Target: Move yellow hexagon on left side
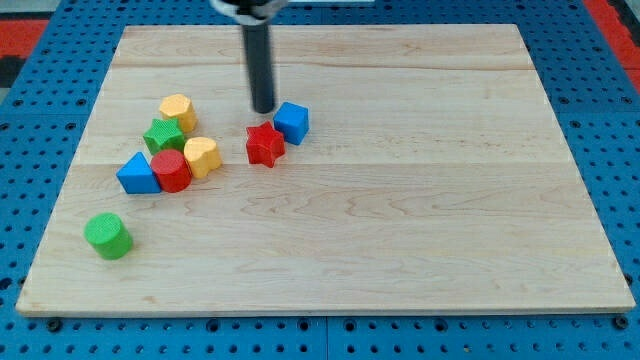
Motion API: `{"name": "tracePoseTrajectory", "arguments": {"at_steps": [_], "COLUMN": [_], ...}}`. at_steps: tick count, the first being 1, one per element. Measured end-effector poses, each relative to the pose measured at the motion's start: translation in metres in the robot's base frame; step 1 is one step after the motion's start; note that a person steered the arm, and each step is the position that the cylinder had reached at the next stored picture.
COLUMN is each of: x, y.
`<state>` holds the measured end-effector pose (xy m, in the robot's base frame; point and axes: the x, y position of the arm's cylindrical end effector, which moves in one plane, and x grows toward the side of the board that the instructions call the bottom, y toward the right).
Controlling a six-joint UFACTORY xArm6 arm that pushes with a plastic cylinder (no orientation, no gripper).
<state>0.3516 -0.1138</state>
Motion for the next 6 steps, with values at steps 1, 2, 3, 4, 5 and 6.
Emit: {"name": "tracePoseTrajectory", "arguments": {"at_steps": [1, 2, 3, 4, 5, 6], "x": [0.000, 0.000, 0.014, -0.009, -0.027, -0.021], "y": [-0.079, -0.085, -0.099, -0.080, -0.148, -0.190]}}
